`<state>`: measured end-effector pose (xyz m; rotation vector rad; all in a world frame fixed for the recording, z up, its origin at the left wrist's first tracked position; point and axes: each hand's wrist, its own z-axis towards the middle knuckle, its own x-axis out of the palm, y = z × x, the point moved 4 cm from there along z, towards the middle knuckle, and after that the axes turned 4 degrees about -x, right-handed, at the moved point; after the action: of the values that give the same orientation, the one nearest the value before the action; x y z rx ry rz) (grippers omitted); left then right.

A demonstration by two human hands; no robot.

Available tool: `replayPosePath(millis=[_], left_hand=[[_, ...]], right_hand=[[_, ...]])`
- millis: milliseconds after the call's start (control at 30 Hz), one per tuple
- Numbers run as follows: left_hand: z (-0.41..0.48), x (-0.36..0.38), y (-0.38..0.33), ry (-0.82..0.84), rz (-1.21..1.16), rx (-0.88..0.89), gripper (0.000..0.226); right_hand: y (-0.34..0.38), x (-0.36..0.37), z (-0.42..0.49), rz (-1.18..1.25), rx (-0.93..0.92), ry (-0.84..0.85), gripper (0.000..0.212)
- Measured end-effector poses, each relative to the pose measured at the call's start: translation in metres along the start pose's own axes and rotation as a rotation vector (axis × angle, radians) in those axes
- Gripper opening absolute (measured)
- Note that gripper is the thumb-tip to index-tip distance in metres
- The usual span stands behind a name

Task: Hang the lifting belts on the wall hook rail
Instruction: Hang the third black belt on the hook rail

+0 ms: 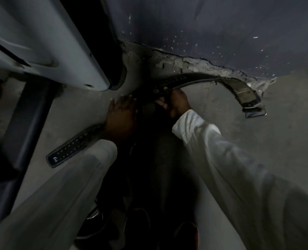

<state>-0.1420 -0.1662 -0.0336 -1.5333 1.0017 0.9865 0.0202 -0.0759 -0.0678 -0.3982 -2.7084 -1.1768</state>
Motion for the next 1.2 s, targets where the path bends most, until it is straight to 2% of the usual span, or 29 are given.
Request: replayPosePath(millis=[100,167,267,333,400,467,533,600,667,733,833,900,1000,1100,1200], left_hand=[[-0.012,-0.034,-0.009,0.007,-0.068,-0.011,0.077],[-0.006,-0.067,-0.039,0.057,-0.255,-0.073,0.085],[-0.002,-0.111,-0.085,0.379,-0.749,-0.191,0.076],[-0.009,-0.136,-0.104,0.494,-0.961,-0.263,0.077],[-0.025,-0.168,-0.13,0.524,-1.044,-0.277,0.061],[-0.052,-0.203,-0.161,0.525,-1.112,-0.301,0.027],[-0.079,-0.229,-0.182,0.539,-1.101,-0.315,0.022],[-0.1,-0.265,-0.203,0.587,-1.105,-0.329,0.011],[-0.102,-0.294,-0.223,0.694,-1.19,-0.344,0.045],[-0.101,-0.341,-0.253,0.748,-1.297,-0.412,0.062],[-0.107,-0.413,-0.291,0.698,-1.319,-0.375,0.042],[-0.113,-0.447,-0.304,0.654,-1.28,-0.304,0.036],[-0.141,-0.503,-0.325,0.618,-1.211,-0.235,0.034],[-0.179,-0.533,-0.342,0.687,-1.128,-0.138,0.032],[-0.213,-0.575,-0.36,0.612,-1.137,-0.141,0.029]], right_hand=[[0.012,-0.007,-0.051,0.081,0.035,0.076,0.032],[0.022,-0.01,-0.094,0.048,0.061,0.157,0.037],[0.043,-0.016,-0.159,0.04,0.118,0.191,0.031],[0.069,-0.024,-0.201,0.093,0.149,0.19,0.022],[0.101,-0.036,-0.236,0.182,0.141,0.129,0.033],[0.131,-0.05,-0.266,0.294,0.104,0.001,0.045],[0.16,-0.057,-0.297,0.366,0.08,-0.099,0.052],[0.191,-0.055,-0.336,0.371,0.077,-0.112,0.049],[0.215,-0.041,-0.376,0.328,0.076,0.028,0.041],[0.244,-0.029,-0.425,0.269,0.057,0.143,0.034],[0.284,-0.02,-0.491,0.178,0.036,0.276,0.05],[0.307,-0.024,-0.515,0.073,0.051,0.275,0.052],[0.362,-0.026,-0.554,-0.124,0.0,0.215,0.04],[0.413,-0.026,-0.588,-0.226,-0.183,0.133,0.024],[0.44,-0.024,-0.625,-0.438,-0.302,0.123,0.028]])
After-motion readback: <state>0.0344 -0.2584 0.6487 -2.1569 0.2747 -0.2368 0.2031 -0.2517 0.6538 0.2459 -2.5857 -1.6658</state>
